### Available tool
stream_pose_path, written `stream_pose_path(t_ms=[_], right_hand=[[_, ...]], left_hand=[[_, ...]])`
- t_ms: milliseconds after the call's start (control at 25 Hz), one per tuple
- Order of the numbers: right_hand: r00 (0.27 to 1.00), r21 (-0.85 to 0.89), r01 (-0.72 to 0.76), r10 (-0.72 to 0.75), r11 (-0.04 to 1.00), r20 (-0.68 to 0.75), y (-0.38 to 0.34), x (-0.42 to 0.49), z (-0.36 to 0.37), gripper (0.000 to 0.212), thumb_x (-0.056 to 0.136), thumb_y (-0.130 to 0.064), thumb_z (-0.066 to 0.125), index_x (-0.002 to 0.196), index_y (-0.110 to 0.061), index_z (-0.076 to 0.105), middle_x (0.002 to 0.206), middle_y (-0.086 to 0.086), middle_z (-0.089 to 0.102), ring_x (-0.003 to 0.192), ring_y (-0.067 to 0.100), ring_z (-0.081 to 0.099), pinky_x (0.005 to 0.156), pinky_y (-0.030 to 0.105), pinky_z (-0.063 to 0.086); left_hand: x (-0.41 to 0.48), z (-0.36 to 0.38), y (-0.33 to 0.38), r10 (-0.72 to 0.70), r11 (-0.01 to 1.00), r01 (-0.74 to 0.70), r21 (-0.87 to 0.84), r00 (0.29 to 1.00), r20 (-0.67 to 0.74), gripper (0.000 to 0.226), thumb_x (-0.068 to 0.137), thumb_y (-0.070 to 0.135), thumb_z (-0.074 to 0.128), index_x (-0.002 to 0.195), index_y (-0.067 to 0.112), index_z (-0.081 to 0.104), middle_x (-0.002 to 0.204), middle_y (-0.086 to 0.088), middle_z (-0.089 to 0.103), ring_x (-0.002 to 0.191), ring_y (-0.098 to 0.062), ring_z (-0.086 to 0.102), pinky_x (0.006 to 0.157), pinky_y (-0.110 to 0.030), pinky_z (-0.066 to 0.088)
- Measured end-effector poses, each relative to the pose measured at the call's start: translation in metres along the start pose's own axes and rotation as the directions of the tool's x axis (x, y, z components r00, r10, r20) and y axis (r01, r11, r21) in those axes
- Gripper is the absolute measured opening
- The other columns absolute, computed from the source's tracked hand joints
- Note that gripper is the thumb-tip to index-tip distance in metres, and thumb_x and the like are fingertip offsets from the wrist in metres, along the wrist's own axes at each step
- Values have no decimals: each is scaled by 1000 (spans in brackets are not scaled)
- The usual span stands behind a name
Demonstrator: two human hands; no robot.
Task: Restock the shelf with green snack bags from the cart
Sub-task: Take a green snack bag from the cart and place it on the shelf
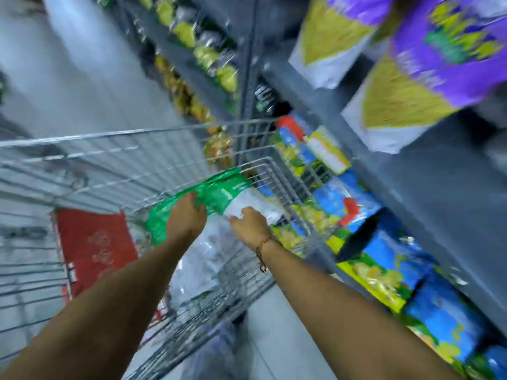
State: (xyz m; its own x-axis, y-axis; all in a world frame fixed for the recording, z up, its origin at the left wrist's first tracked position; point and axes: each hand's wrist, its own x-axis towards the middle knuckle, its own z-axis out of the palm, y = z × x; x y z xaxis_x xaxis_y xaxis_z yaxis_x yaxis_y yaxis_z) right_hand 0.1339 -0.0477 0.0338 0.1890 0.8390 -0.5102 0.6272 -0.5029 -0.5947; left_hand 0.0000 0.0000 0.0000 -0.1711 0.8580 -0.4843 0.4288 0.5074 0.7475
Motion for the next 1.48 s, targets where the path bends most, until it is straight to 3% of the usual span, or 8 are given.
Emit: stream_pose_path(t_ms=[160, 320, 520, 720, 880, 1120, 1280, 1480], right_hand=[[978, -153, -127, 149, 980, 143, 11, 79, 69, 36, 93, -14, 40, 121, 6, 47, 130, 29, 50, 121, 39, 47, 97, 38, 41], [976, -236, -61, 107, 970, 189, 13, 121, 101, 36, 95, -11, 34, 123, 6, 48, 134, 27, 46, 125, 39, 41, 106, 41, 34], [980, -185, -172, 187, 968, 67, 11, 121, 105, 22, 88, -18, 50, 102, -5, 60, 119, 23, 62, 110, 37, 57, 92, 40, 49], [981, 78, -186, 190, 979, -46, -11, 64, 47, 40, 84, -17, 58, 119, 1, 48, 119, 23, 56, 109, 36, 55, 92, 42, 47], [966, 325, 37, 49, 945, -254, -33, -7, -41, 20, 85, -15, 56, 88, -7, 38, 65, 0, 40, 74, 20, 45, 66, 33, 34], [686, 593, 565, 73, 573, -724, -4, -119, -149, 54, 88, -16, 52, 137, -17, 28, 121, -7, 50, 109, -11, 50, 101, 8, 36], [418, 474, 629, 246, 616, -875, 54, -177, -208, 57, 92, -25, 47, 141, -22, 17, 147, -8, 23, 137, -5, 10, 109, 8, 4], [197, 370, 547, 314, 751, -929, 114, -181, -263, 34, 86, -30, 42, 120, -23, 46, 117, 7, 49, 113, 11, 40, 97, 0, 23]], left_hand=[[55, 10, -94, -510, 844, 525, -106, 849, 140, 53, 83, 30, 60, 122, -5, 51, 130, -24, 55, 120, -37, 53, 100, -41, 47], [65, 42, -125, -555, 780, 555, -289, 827, 93, 117, 37, 69, 73, 117, -12, 49, 124, -35, 55, 112, -46, 57, 89, -55, 53], [61, 46, -125, -594, 766, 592, -248, 801, 79, 80, 66, 49, 68, 117, -9, 50, 119, -27, 60, 108, -41, 60, 94, -50, 51], [-6, 25, -57, -338, 877, 312, -366, 941, -6, 22, 85, 19, 59, 97, 1, 52, 82, -14, 55, 74, -22, 51, 60, -29, 42], [-67, 1, 34, 193, 914, -196, -355, 980, -43, 12, 88, 13, 55, 96, 17, 47, 91, -8, 54, 86, -11, 47, 66, -12, 41], [-146, 35, 140, 750, 655, -691, -306, 643, 153, 17, 87, 17, 57, 74, 24, 48, 63, 7, 40, 49, 8, 40, 51, -13, 32], [-195, 102, 208, 826, 538, -741, -401, 370, 425, 17, 78, 34, 60, 91, 24, 56, 77, -4, 61, 67, -1, 54, 66, -20, 45], [-220, 202, 265, 804, 545, -649, -531, 225, 550, 58, 79, -10, 57, 125, 21, 37, 114, -5, 58, 83, 12, 61, 83, -11, 47]])
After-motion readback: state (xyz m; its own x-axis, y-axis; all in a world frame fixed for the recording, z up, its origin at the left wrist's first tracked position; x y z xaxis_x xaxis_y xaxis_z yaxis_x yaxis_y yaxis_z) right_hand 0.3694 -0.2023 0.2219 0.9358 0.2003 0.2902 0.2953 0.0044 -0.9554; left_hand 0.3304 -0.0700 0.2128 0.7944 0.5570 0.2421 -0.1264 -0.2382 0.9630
